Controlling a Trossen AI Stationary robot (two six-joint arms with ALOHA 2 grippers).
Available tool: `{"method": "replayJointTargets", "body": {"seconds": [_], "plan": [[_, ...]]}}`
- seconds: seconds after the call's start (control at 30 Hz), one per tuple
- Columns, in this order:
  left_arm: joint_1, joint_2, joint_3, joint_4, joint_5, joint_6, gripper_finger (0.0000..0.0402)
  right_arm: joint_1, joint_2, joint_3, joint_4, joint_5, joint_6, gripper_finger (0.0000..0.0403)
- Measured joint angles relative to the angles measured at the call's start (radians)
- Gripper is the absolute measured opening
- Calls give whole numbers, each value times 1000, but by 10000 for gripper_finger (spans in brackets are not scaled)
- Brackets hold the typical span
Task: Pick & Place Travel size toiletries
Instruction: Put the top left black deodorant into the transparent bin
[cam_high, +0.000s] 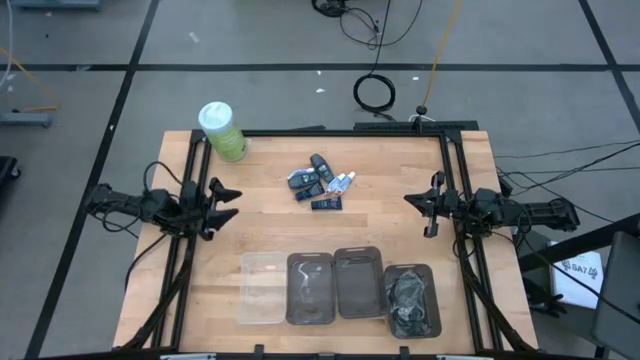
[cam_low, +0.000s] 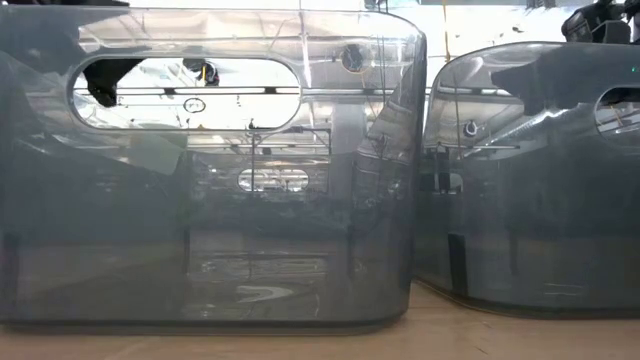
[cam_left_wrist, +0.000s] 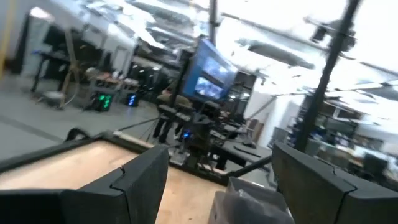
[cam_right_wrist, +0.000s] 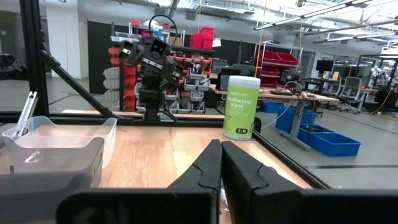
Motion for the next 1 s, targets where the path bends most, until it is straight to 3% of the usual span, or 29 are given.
{"method": "replayJointTargets", "body": {"seconds": [0.27, 0.47, 0.57, 0.77, 1.0], "plan": [[0, 11, 0, -115, -257, -158, 283, 0, 0, 0, 0, 0, 0, 2], [32, 102, 0, 65, -276, -189, 283, 0, 0, 0, 0, 0, 0, 1], [69, 193, 14, 153, -289, -174, 283, 0, 0, 0, 1, 0, 0, 1], [180, 435, 123, 116, -399, -251, 282, 0, 0, 0, 0, 0, 0, 4], [335, 747, 367, -93, -282, -261, 282, 0, 0, 0, 0, 0, 0, 4]]}}
